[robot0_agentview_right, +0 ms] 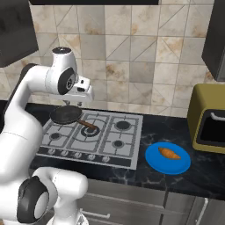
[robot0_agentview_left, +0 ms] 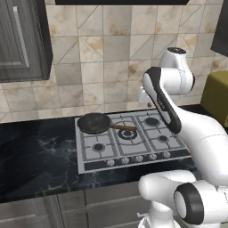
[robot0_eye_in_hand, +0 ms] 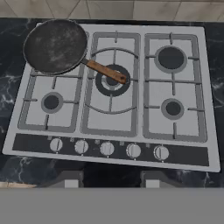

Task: Pick the croissant and place it on the pan. Then turn on the stove to warm the croissant.

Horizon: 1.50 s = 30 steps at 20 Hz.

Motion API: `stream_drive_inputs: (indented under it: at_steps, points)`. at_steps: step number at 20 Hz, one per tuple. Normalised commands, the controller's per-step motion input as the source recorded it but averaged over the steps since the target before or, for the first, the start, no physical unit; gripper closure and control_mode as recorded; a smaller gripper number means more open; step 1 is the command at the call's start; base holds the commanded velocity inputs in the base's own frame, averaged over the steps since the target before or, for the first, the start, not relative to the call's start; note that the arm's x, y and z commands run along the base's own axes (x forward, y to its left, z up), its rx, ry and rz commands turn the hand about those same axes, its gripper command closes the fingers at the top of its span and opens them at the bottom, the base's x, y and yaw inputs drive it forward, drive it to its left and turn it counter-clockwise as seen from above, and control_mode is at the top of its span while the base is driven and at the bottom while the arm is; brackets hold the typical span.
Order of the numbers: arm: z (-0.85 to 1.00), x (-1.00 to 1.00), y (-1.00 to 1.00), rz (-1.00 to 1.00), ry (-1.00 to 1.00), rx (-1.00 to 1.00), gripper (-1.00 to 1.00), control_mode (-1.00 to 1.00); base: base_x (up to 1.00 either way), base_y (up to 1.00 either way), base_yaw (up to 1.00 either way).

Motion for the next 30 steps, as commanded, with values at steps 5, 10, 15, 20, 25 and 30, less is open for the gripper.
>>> stream_drive_inputs:
  at_steps: [5,10,15,20,25,30]
  points:
    - [0.00,0.57,-0.19,0.00,0.00,0.00,-1.00,-1.00,0.00,0.00,0.00]
    - [0.01,0.79,-0.25,-0.02,0.00,0.00,-1.00,-1.00,0.00,0.00,0.00]
    - [0.19,0.20,-0.03,0.00,0.00,0.00,-1.00,-1.00,0.00,0.00,0.00]
    - [0.31,0.00,-0.22,0.00,0.00,0.00,-1.00,-1.00,0.00,0.00,0.00]
    - [0.22,0.01,-0.25,0.00,-0.01,0.00,-1.00,-1.00,0.00,0.00,0.00]
    - [0.35,0.03,-0.16,0.00,0.00,0.00,-1.00,-1.00,0.00,0.00,0.00]
